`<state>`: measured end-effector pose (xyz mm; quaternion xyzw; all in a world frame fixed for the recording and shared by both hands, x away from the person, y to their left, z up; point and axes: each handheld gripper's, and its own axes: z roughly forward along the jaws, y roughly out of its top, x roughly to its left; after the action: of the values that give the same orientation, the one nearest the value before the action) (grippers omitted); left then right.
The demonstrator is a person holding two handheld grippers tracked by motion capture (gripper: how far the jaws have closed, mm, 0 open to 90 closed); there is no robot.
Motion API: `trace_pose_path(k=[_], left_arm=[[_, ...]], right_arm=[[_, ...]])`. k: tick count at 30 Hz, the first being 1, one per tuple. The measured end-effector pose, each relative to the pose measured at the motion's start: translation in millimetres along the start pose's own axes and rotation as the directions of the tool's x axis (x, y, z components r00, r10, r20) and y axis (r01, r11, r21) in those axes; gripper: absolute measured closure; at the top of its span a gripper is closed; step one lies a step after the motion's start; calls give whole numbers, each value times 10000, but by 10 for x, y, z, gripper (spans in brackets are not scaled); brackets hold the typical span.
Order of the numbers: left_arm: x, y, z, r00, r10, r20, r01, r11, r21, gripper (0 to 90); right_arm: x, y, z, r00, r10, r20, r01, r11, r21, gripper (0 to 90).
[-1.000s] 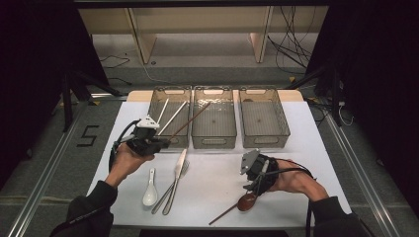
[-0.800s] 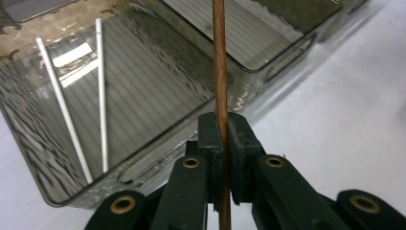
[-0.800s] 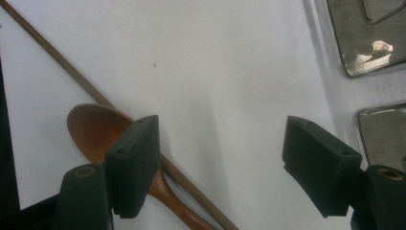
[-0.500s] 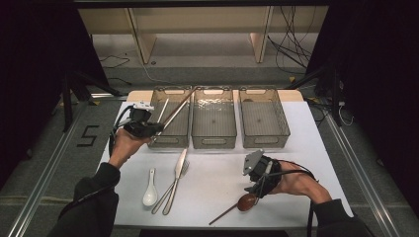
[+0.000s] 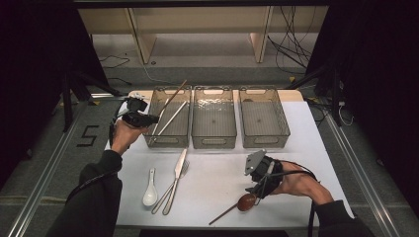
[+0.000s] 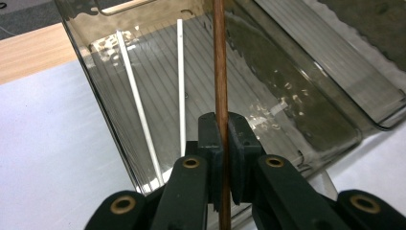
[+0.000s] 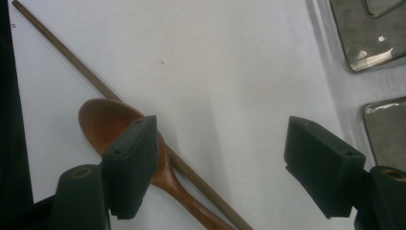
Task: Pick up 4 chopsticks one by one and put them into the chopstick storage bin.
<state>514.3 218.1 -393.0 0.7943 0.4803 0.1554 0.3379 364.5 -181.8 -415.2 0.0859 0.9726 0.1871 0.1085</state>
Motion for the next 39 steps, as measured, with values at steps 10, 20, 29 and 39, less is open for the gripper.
trace_pose_path(k=[10,20,29,39], left_arm=[[56,24,171,9993,-365,-122,369,9987,339,851],[57,25,287,9976,-525,-449,544,9977,409,807],[-18,-2,122,9980,-622,-50,623,9980,79,554],[-262,-207,-148,9883,-324,1487,445,9959,-789,310]], right_arm=[[5,-7,-2,10000,23,-65,-23,10000,-14,283],[13,-11,0,10000,11,-78,-11,10000,-24,283],[3,-17,-10,9999,89,-118,-89,10000,24,283],[-67,-29,-8,9999,136,81,-137,9998,173,283]])
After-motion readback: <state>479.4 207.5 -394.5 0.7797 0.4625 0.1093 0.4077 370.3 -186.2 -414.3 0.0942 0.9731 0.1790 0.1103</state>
